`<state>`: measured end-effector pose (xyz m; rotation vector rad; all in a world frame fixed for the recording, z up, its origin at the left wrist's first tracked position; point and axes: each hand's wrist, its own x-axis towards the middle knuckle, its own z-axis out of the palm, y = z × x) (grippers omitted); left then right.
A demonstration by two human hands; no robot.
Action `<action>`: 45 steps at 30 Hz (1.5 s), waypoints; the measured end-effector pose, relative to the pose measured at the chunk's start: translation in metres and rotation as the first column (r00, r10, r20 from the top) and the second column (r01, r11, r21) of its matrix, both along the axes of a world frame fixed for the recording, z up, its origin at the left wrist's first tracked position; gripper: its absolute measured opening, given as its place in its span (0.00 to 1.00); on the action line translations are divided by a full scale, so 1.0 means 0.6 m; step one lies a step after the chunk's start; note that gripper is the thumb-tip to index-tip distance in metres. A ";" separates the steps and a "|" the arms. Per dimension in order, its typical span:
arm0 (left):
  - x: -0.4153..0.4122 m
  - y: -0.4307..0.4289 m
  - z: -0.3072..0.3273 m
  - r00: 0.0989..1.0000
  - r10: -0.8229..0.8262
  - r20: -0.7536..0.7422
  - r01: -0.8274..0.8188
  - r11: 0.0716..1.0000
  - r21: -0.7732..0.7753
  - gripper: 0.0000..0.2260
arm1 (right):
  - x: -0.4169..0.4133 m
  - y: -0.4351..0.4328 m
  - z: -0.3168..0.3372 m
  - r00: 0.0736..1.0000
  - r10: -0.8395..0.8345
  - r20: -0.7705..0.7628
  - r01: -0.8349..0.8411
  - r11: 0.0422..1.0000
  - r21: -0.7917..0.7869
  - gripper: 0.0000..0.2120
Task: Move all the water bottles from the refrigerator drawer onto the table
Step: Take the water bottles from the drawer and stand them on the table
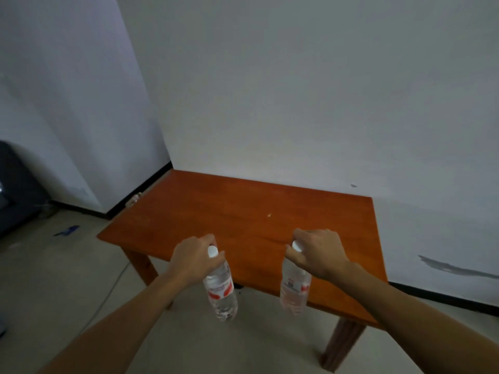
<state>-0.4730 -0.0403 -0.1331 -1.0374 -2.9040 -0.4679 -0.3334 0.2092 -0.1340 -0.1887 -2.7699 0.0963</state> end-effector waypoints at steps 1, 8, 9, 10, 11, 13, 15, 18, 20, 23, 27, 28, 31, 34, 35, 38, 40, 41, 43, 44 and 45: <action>-0.033 -0.009 -0.003 1.000 -0.011 0.013 0.011 1.000 -0.007 0.10 | -0.033 -0.008 -0.006 1.000 -0.011 0.021 0.010 1.000 0.011 0.17; -0.253 -0.054 0.017 0.995 -0.097 0.035 0.098 0.995 -0.030 0.09 | -0.233 -0.064 -0.010 0.988 -0.120 0.099 0.125 0.991 -0.048 0.15; -0.284 -0.056 0.019 0.995 -0.098 0.034 0.099 0.995 -0.024 0.09 | -0.256 -0.068 -0.009 0.988 -0.130 0.089 0.135 0.989 -0.055 0.15; -0.313 -0.058 0.019 0.995 -0.096 0.035 0.096 0.995 -0.016 0.09 | -0.279 -0.071 -0.010 0.987 -0.138 0.083 0.143 0.988 -0.063 0.16; -0.342 -0.059 0.017 0.995 -0.090 0.042 0.091 0.996 -0.012 0.09 | -0.303 -0.072 -0.011 0.985 -0.146 0.087 0.152 0.986 -0.064 0.16; -0.397 -0.060 0.008 0.995 -0.081 0.054 0.082 0.997 -0.015 0.09 | -0.353 -0.074 -0.009 0.983 -0.152 0.105 0.159 0.985 -0.067 0.16; -0.452 -0.060 -0.002 0.995 -0.072 0.069 0.073 0.997 -0.012 0.09 | -0.405 -0.072 -0.012 0.984 -0.137 0.109 0.144 0.988 -0.059 0.15; -0.539 -0.054 -0.024 0.993 -0.062 0.097 0.064 0.998 -0.010 0.08 | -0.488 -0.062 -0.033 0.986 -0.118 0.114 0.125 0.991 -0.052 0.16; -0.598 -0.049 -0.036 0.993 -0.060 0.097 0.062 0.998 -0.016 0.08 | -0.549 -0.052 -0.047 0.989 -0.109 0.103 0.116 0.992 -0.059 0.19; -0.676 -0.043 -0.048 0.990 -0.079 0.115 0.086 0.995 -0.049 0.08 | -0.636 -0.043 -0.058 0.984 -0.103 0.147 0.115 0.990 -0.077 0.18; -0.803 -0.034 -0.055 0.990 -0.082 0.112 0.090 0.994 -0.064 0.08 | -0.770 -0.034 -0.065 0.974 -0.111 0.199 0.131 0.988 -0.086 0.15; -0.832 -0.032 -0.055 0.990 -0.085 0.110 0.091 0.994 -0.052 0.07 | -0.800 -0.033 -0.065 0.973 -0.113 0.203 0.132 0.988 -0.082 0.15; -0.914 -0.028 -0.063 0.989 -0.085 0.119 0.089 0.996 -0.026 0.06 | -0.886 -0.028 -0.069 0.971 -0.120 0.205 0.140 0.986 -0.089 0.15; -1.008 -0.013 -0.077 0.985 -0.104 0.137 0.106 0.994 -0.005 0.05 | -0.981 -0.028 -0.067 0.968 -0.161 0.193 0.183 0.978 -0.102 0.18; -1.040 -0.007 -0.082 0.983 -0.118 0.143 0.119 0.993 0.003 0.05 | -1.013 -0.030 -0.069 0.962 -0.179 0.205 0.203 0.974 -0.104 0.19; -1.135 0.015 -0.097 0.967 -0.186 0.172 0.185 0.983 0.023 0.05 | -1.098 -0.042 -0.077 0.941 -0.229 0.250 0.263 0.958 -0.112 0.20; -1.193 0.032 -0.107 0.952 -0.238 0.192 0.238 0.971 0.026 0.05 | -1.152 -0.046 -0.084 0.924 -0.258 0.283 0.304 0.943 -0.135 0.20; -1.221 0.041 -0.113 0.944 -0.264 0.200 0.264 0.964 0.025 0.05 | -1.179 -0.047 -0.087 0.916 -0.266 0.302 0.319 0.937 -0.142 0.20; -1.271 0.061 -0.122 0.925 -0.318 0.206 0.319 0.947 0.028 0.07 | -1.231 -0.045 -0.094 0.900 -0.280 0.333 0.347 0.924 -0.161 0.19; -1.294 0.072 -0.126 0.916 -0.344 0.206 0.346 0.938 0.027 0.08 | -1.255 -0.045 -0.097 0.894 -0.285 0.347 0.358 0.918 -0.168 0.19; -1.314 0.083 -0.130 0.907 -0.369 0.205 0.372 0.928 0.025 0.09 | -1.278 -0.045 -0.100 0.886 -0.293 0.360 0.372 0.912 -0.172 0.18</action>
